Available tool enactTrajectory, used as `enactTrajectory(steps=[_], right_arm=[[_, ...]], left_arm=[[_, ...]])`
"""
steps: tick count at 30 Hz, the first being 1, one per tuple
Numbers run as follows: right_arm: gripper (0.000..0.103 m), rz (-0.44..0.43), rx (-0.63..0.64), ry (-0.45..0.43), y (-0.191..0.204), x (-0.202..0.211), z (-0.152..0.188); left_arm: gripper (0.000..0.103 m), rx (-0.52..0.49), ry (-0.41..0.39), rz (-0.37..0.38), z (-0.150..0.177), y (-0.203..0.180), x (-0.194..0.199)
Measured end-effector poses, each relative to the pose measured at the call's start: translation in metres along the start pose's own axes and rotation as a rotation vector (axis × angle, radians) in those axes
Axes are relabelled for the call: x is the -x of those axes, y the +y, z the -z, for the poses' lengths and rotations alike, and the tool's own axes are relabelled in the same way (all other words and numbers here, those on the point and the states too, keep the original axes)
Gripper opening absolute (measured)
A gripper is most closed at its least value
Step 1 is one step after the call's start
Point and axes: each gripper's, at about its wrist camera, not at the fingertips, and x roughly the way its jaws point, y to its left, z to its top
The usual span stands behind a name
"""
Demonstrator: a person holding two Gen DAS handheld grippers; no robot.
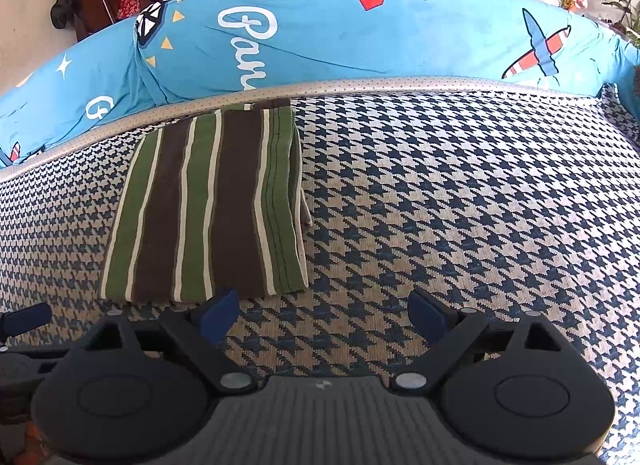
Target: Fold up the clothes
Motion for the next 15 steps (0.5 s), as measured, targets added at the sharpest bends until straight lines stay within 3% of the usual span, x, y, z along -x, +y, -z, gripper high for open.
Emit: enactTrajectory(steps=[15], right_arm=[[0.092, 0.016, 0.046, 0.006, 0.0068, -0.0066, -0.0006]], left_arm=[[0.103, -0.02, 0.013, 0.016, 0.0046, 0.0001, 0.0013]])
